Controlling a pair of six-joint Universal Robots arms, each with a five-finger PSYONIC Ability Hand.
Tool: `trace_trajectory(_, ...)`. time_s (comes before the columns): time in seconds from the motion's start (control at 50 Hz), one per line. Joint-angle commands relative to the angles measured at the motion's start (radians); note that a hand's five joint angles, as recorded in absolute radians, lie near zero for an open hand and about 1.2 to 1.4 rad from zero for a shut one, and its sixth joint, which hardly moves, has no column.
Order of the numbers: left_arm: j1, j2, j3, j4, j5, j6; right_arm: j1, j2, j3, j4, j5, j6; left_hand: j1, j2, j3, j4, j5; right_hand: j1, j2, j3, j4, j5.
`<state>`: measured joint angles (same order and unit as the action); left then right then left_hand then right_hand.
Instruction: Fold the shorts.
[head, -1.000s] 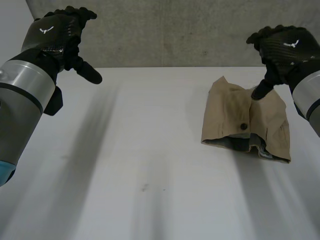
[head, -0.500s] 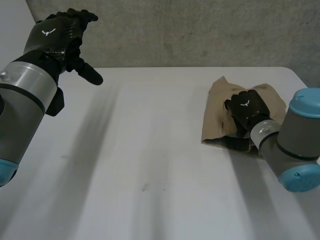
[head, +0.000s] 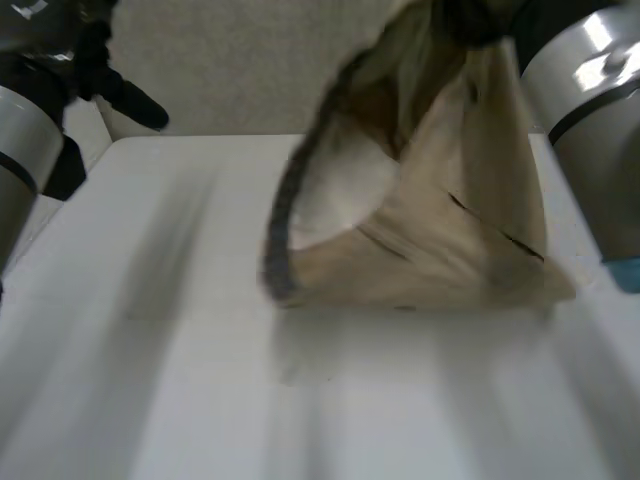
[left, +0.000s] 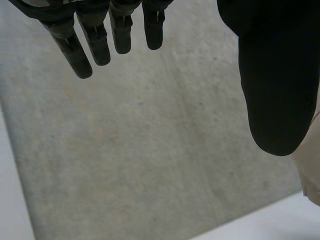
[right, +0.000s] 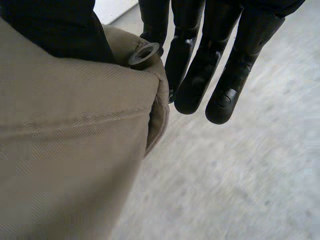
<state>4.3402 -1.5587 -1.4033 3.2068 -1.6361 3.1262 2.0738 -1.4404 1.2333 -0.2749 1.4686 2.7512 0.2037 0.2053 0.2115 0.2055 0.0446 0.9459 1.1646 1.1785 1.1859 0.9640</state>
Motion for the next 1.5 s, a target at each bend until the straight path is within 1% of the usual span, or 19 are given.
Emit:
trace_trajectory(0.02, 0.067, 0.084, -0.002, 0.004, 0.002, -0.009, -0.033, -0.063, -0.005, 0.008, 0.021, 0.13, -0.028, -0.03, -0.036, -0.03, -0.044, 0.45, 0.232, 0.218, 0.21, 0.258)
trace_trajectory(0.06, 0.072, 0.094, -0.002, 0.004, 0.002, -0.009, -0.049, -0.061, 0.003, 0.011, 0.024, 0.13, -0.028, -0.03, -0.036, -0.03, -0.044, 0.45, 0.232, 0.218, 0.21, 0.258)
trace_trajectory(0.08, 0.073, 0.095, -0.002, 0.004, 0.002, -0.009, -0.123, -0.054, 0.047, 0.02, 0.051, 0.131, -0.028, -0.03, -0.036, -0.03, -0.044, 0.45, 0.232, 0.218, 0.21, 0.258)
trace_trajectory(0.18, 0.073, 0.097, -0.005, 0.004, 0.004, -0.008, -0.273, 0.055, 0.121, 0.043, 0.082, 0.143, -0.028, -0.03, -0.036, -0.03, -0.044, 0.45, 0.232, 0.218, 0.21, 0.258)
trace_trajectory(0.22, 0.068, 0.089, -0.011, 0.004, 0.005, -0.005, -0.284, 0.08, 0.13, 0.049, 0.081, 0.142, -0.028, -0.03, -0.036, -0.03, -0.044, 0.45, 0.232, 0.218, 0.21, 0.258)
trace_trajectory(0.34, 0.056, 0.036, -0.032, 0.004, 0.007, -0.001, -0.301, 0.299, 0.158, 0.069, 0.098, 0.119, -0.028, -0.03, -0.036, -0.03, -0.044, 0.45, 0.232, 0.218, 0.21, 0.258)
trace_trajectory(0.38, 0.049, 0.013, -0.031, 0.004, 0.009, -0.001, -0.305, 0.404, 0.117, 0.097, 0.148, 0.084, -0.028, -0.03, -0.036, -0.03, -0.044, 0.45, 0.232, 0.218, 0.21, 0.258)
trace_trajectory(0.46, 0.021, -0.034, -0.028, 0.004, 0.012, 0.003, -0.311, 0.429, 0.081, 0.117, 0.246, 0.048, -0.028, -0.03, -0.036, -0.03, -0.044, -0.251, -0.47, -0.484, -0.491, -0.444)
trace_trajectory(0.48, 0.009, -0.047, -0.028, 0.004, 0.012, 0.005, -0.319, 0.425, 0.072, 0.12, 0.286, 0.035, -0.028, -0.03, -0.036, -0.03, -0.044, -0.532, -0.751, -0.765, -0.772, -0.725)
trace_trajectory(0.54, -0.011, -0.072, -0.031, 0.002, 0.012, 0.005, -0.328, 0.396, 0.077, 0.129, 0.309, 0.024, -0.028, -0.03, -0.036, -0.03, -0.044, -0.771, -0.99, -1.004, -1.011, -0.964)
trace_trajectory(0.62, -0.039, -0.098, -0.034, 0.001, 0.012, 0.018, -0.327, 0.339, 0.092, 0.143, 0.289, 0.018, -0.028, -0.03, -0.036, -0.03, -0.044, -0.771, -0.99, -1.004, -1.011, -0.964)
trace_trajectory(0.68, -0.054, -0.118, -0.037, 0.001, 0.012, 0.028, -0.328, 0.206, 0.144, 0.216, 0.185, -0.001, -0.028, -0.03, -0.036, -0.03, -0.044, -0.771, -0.99, -1.004, -1.011, -0.964)
trace_trajectory(0.84, -0.169, -0.224, -0.051, 0.005, 0.015, 0.038, -0.316, 0.038, 0.279, 0.341, 0.029, -0.019, -0.023, -0.024, -0.03, -0.024, -0.038, -0.771, -0.99, -1.004, -1.011, -0.964)
trace_trajectory(0.96, -0.237, -0.354, 0.007, 0.002, 0.057, 0.038, -0.25, -0.023, 0.366, 0.462, 0.016, -0.001, -0.008, -0.009, -0.016, -0.01, -0.023, -0.771, -0.99, -1.004, -1.011, -0.964)
trace_trajectory(1.08, -0.281, -0.487, 0.084, -0.015, 0.194, 0.035, -0.204, -0.101, 0.472, 0.525, 0.003, 0.036, 0.013, 0.011, 0.005, 0.011, -0.003, -0.77, -0.989, -1.002, -1.01, -0.962)
trace_trajectory(1.2, -0.303, -0.615, 0.15, -0.018, 0.206, 0.035, -0.143, -0.152, 0.56, 0.525, 0.002, 0.03, 0.036, 0.035, 0.028, 0.034, 0.021, -0.755, -0.974, -0.988, -0.995, -0.948)
trace_trajectory(1.36, -0.318, -0.77, 0.23, -0.028, 0.193, 0.045, -0.09, -0.092, 0.623, 0.502, 0.013, 0.022, 0.092, 0.09, 0.084, 0.09, 0.076, -0.688, -0.907, -0.92, -0.928, -0.88)
trace_trajectory(1.44, -0.32, -0.807, 0.242, -0.028, 0.182, 0.11, -0.095, -0.048, 0.638, 0.47, 0.015, 0.015, 0.265, 0.263, 0.257, 0.263, 0.249, -0.527, -0.746, -0.759, -0.767, -0.719)
trace_trajectory(1.5, -0.318, -0.817, 0.244, -0.028, 0.162, 0.161, -0.104, -0.014, 0.653, 0.424, 0.022, -0.028, 0.458, 0.457, 0.45, 0.456, 0.443, -0.026, -0.245, -0.259, -0.266, -0.219)
